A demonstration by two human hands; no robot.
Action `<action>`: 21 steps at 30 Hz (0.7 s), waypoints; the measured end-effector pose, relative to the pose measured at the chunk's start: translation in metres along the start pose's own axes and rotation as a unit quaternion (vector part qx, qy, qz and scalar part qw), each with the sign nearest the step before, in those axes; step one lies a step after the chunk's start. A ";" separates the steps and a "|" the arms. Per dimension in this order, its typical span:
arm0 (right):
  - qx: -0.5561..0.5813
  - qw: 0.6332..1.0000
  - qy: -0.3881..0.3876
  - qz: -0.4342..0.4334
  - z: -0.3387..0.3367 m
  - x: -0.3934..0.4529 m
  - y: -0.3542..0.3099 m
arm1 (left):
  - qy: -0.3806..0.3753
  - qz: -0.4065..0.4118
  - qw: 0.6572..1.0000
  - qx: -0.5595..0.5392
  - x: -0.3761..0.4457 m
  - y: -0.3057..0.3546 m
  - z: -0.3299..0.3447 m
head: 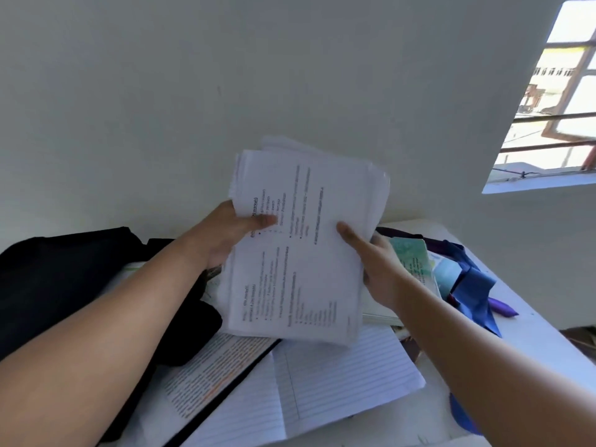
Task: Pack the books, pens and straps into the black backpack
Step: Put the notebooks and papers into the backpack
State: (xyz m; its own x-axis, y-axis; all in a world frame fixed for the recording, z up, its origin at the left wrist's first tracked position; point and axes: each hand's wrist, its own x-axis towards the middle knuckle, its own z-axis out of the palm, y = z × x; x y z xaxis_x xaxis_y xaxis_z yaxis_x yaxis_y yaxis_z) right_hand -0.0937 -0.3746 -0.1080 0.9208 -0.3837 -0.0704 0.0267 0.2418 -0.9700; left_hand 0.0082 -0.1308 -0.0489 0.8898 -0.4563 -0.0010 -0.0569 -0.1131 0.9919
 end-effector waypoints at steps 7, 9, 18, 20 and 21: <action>-0.093 0.980 0.014 -0.173 0.021 0.011 -0.040 | 0.126 0.108 0.981 -0.100 -0.006 0.015 0.022; -0.096 0.975 0.024 -0.200 0.024 0.014 -0.050 | 0.132 0.131 0.976 -0.111 -0.007 0.016 0.029; -0.128 0.986 -0.022 -0.101 0.014 0.004 -0.004 | 0.162 0.091 0.979 -0.078 -0.010 -0.033 0.045; -0.125 0.985 -0.016 -0.117 0.011 0.005 -0.006 | 0.176 0.109 0.974 -0.098 -0.009 -0.029 0.050; -0.123 0.985 -0.015 -0.121 0.010 0.005 -0.004 | 0.179 0.116 0.972 -0.098 -0.008 -0.031 0.053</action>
State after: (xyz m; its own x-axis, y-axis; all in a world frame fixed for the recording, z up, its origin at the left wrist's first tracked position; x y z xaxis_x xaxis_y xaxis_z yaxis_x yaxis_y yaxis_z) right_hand -0.0859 -0.3689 -0.1021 0.9103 -0.3764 0.1723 0.1546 -0.0770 -0.9850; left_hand -0.0210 -0.1702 -0.0862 0.9661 -0.1088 0.2340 -0.2179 0.1423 0.9656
